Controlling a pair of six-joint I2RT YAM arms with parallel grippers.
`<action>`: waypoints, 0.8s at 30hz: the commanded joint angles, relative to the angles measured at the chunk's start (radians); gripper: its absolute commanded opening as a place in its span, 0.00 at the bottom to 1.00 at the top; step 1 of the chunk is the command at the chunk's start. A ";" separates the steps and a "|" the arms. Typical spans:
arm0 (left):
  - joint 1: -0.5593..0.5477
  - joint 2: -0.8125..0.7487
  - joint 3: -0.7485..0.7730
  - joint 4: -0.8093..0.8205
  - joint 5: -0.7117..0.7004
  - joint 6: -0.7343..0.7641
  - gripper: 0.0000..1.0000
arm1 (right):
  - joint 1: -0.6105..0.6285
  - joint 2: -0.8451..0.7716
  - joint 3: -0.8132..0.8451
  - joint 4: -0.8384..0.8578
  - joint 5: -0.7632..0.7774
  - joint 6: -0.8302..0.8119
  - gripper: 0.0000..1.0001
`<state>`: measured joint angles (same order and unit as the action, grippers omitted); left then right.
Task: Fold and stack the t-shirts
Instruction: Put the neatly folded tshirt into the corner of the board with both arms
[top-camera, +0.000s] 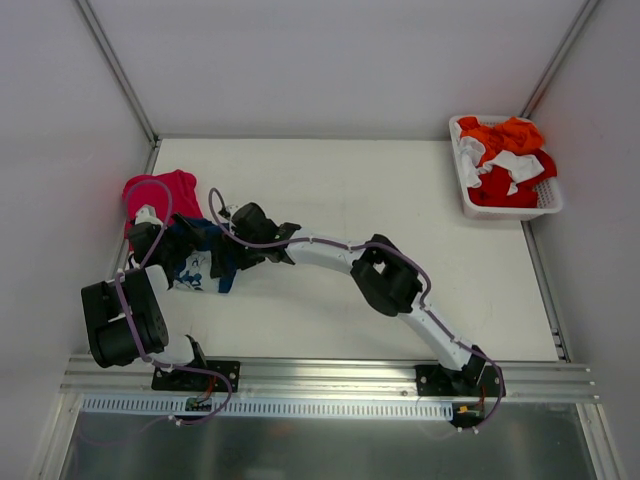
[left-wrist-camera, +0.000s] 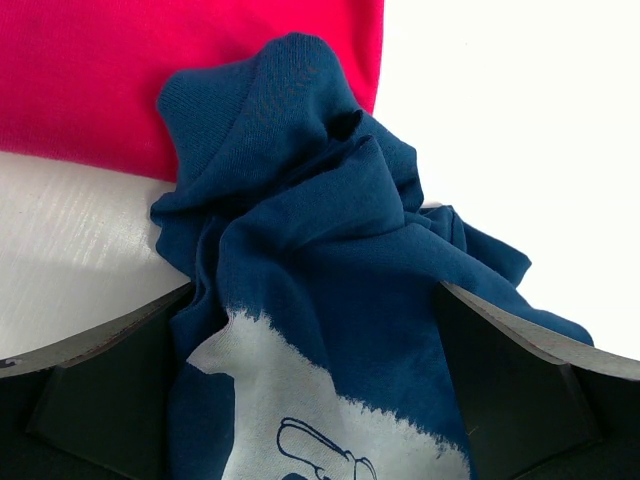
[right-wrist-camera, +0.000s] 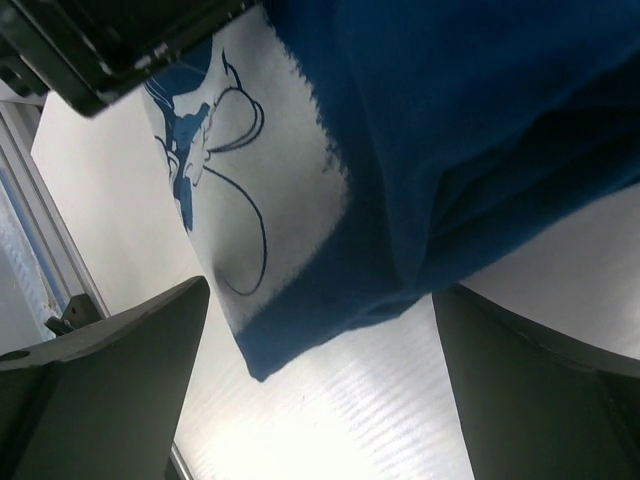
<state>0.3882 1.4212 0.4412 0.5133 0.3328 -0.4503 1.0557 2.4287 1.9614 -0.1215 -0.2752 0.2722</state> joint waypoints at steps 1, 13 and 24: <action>0.008 -0.013 0.025 0.030 0.034 0.035 0.99 | 0.003 0.041 0.060 -0.003 -0.019 0.010 1.00; 0.008 -0.004 0.044 0.002 0.038 0.038 0.63 | -0.006 0.107 0.106 0.046 -0.047 0.067 1.00; 0.008 -0.001 0.050 -0.013 0.046 0.044 0.53 | -0.007 0.058 0.051 0.054 0.022 0.050 0.98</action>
<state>0.3882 1.4212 0.4599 0.4889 0.3401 -0.4225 1.0504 2.4996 2.0392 -0.0536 -0.2989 0.3256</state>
